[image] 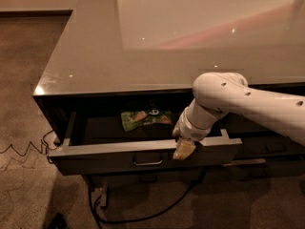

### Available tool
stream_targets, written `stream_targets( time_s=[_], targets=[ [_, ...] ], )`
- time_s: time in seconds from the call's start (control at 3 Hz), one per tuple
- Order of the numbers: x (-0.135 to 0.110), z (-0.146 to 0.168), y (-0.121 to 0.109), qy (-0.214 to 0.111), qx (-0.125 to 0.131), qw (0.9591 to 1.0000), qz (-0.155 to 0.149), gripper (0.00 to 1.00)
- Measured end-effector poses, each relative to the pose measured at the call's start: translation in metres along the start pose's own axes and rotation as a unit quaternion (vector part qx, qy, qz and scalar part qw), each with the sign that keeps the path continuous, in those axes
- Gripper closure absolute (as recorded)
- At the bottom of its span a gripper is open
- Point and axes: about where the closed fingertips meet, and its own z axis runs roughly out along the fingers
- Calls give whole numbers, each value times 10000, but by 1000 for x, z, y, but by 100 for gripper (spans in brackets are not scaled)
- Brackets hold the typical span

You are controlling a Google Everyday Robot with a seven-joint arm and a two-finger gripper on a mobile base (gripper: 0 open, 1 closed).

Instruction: Open top drawer

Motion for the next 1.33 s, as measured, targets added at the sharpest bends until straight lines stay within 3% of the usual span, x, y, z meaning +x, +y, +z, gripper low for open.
stream_targets(
  time_s=[0.33, 1.0, 1.33],
  targets=[
    [-5, -4, 2, -51, 101, 9999, -28, 0],
    [-3, -5, 41, -22, 243, 9997, 2, 0],
    [10, 4, 62, 91, 178, 9998, 73, 19]
  ],
)
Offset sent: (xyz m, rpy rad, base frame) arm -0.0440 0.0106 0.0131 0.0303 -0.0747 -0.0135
